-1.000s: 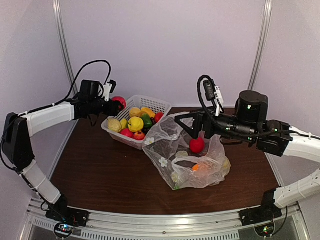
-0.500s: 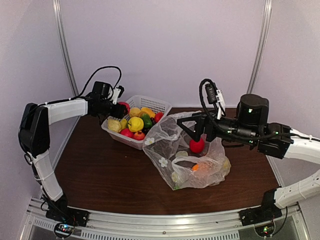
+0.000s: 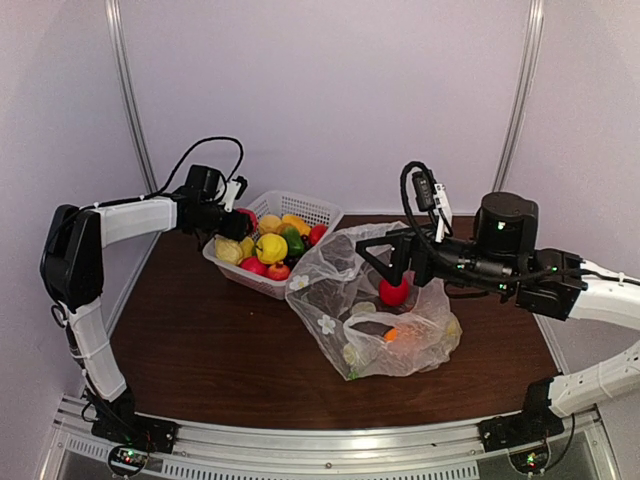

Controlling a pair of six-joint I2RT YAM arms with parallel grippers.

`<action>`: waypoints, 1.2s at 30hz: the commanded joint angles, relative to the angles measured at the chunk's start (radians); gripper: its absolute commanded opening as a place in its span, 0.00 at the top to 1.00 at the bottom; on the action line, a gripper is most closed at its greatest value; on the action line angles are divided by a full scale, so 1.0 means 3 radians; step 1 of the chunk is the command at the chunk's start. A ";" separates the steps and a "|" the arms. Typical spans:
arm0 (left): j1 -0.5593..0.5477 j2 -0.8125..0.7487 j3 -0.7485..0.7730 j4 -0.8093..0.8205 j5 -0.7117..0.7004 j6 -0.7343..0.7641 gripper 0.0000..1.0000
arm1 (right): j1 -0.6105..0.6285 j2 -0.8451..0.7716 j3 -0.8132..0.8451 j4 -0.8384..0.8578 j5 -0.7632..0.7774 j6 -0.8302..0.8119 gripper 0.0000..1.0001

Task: Untie the knot of the plastic bag and take out the fruit
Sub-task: Place the fake fruit in the bin.

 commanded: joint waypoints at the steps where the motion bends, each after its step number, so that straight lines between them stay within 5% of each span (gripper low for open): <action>1: 0.0025 0.0066 0.0103 0.0015 0.0019 0.0053 0.28 | -0.0011 -0.0036 -0.0065 0.0033 0.0034 0.0042 0.00; 16: 0.0028 0.0005 0.0103 0.0014 -0.0005 0.0052 0.18 | -0.0008 -0.0085 -0.0133 0.0045 0.0077 0.0063 0.00; 26: 0.0030 -0.0676 -0.0062 0.0139 0.0168 0.0027 0.17 | -0.0007 -0.0157 -0.0115 -0.0142 0.0261 0.0000 0.00; 32: -0.0026 -0.1362 -0.0424 0.0366 0.1002 -0.0186 0.16 | -0.0003 -0.0320 -0.0109 -0.0370 0.0335 -0.0145 0.00; 36: -0.0378 -0.1550 -0.0595 0.0409 0.1504 -0.0137 0.15 | 0.0002 -0.0370 -0.0123 -0.0493 0.0405 -0.0167 0.02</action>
